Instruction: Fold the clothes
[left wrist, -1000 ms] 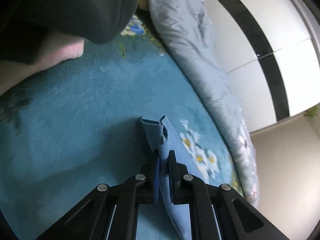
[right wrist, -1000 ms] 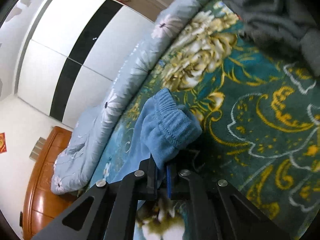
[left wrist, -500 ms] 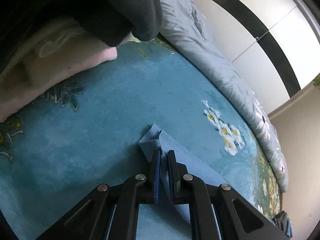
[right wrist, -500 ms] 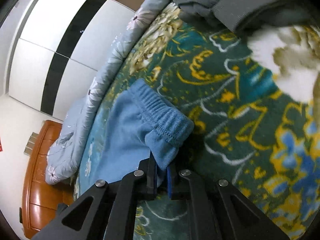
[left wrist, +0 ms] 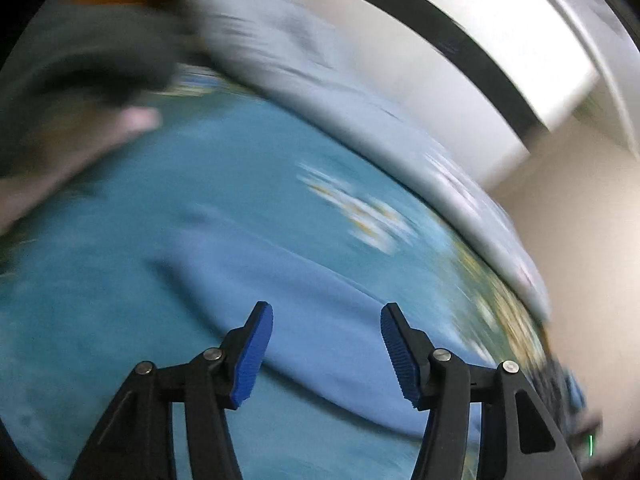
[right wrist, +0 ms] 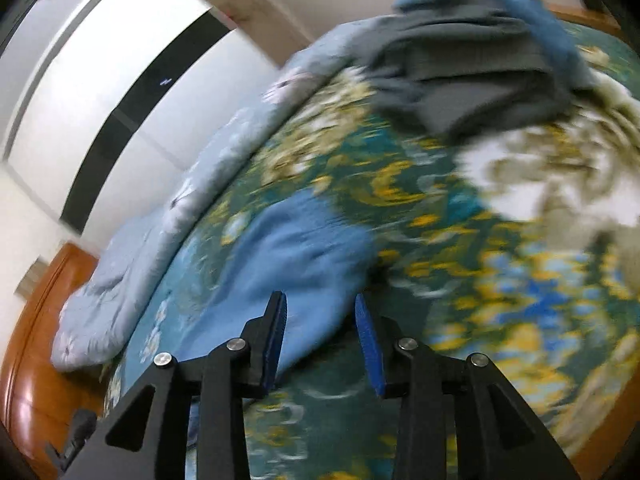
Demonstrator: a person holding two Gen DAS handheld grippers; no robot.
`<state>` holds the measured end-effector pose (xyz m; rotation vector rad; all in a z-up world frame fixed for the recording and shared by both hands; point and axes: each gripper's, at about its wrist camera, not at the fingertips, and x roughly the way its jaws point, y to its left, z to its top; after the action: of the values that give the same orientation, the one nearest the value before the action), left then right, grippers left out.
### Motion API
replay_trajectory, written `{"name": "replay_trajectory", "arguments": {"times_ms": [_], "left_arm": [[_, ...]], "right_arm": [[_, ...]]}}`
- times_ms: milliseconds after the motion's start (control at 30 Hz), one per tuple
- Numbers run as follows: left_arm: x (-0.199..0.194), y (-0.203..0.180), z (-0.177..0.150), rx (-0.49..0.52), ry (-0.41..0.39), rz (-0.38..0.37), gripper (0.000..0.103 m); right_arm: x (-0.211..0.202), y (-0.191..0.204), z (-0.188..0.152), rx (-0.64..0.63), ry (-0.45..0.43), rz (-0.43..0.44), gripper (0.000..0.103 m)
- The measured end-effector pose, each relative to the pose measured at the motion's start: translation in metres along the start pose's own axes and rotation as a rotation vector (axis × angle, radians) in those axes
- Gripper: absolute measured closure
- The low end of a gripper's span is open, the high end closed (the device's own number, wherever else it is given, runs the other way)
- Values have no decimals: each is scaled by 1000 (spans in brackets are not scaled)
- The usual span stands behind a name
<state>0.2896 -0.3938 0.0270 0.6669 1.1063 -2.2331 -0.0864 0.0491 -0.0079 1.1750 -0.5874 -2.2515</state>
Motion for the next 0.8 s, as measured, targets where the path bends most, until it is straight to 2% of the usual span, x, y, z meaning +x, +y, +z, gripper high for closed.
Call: {"name": "replay_trajectory", "arguments": {"times_ms": [67,233,333,400,500,600,700,800], "left_arm": [[18,-42,-18,100,86,-90,42],[67,-141,-76,349,297,-229,41],[93,-181,-107,477,386,-251,41],[107,-198,-122,537,416,-246,41],[122,-208,-131,534,462,-287,41],[128,-217,-141,560,464,-322,41],[136,-220,-148,591,487,-307,42],[147,-221,-151,579,505,-302,42]], "right_arm": [[15,23,-1,-40,29,37,65],[48,67,-4,-121,57,87,63],[58,69,-10,-140,47,44,61],[62,64,-15,-142,28,9,61],[59,53,-17,-131,-4,-9,60],[58,47,-18,-126,-22,-12,60],[60,44,-20,-140,-17,-5,60],[62,43,-20,-140,-9,0,60]]}}
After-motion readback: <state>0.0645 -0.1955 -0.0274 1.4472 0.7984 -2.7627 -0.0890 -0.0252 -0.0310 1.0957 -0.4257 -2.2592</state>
